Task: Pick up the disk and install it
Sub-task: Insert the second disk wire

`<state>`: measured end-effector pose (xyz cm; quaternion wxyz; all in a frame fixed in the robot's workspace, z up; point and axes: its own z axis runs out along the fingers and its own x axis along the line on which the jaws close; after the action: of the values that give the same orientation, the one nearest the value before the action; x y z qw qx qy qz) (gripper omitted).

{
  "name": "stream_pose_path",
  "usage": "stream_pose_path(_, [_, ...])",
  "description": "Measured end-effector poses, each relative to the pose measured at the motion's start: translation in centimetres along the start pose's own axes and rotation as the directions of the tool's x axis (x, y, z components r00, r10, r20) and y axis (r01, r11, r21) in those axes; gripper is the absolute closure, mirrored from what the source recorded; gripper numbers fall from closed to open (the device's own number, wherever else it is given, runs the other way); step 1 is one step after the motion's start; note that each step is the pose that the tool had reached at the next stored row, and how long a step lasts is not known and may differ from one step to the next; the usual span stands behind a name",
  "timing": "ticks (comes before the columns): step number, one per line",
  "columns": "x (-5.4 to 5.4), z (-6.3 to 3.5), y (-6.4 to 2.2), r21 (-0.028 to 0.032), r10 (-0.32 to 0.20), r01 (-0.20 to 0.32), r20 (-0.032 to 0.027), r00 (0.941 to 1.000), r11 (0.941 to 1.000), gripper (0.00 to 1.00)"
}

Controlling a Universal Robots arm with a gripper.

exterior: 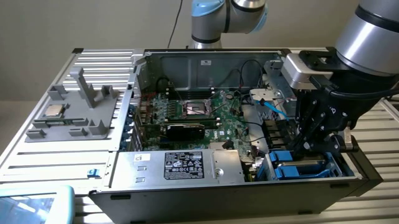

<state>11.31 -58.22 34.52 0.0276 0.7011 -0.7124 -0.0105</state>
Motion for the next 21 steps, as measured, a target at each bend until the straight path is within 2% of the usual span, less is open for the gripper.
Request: stream_pose_path(21, [-0.19, 0.28, -0.23, 0.0015, 0.000, 0.000, 0.0005, 1.0000, 1.0000, 0.84])
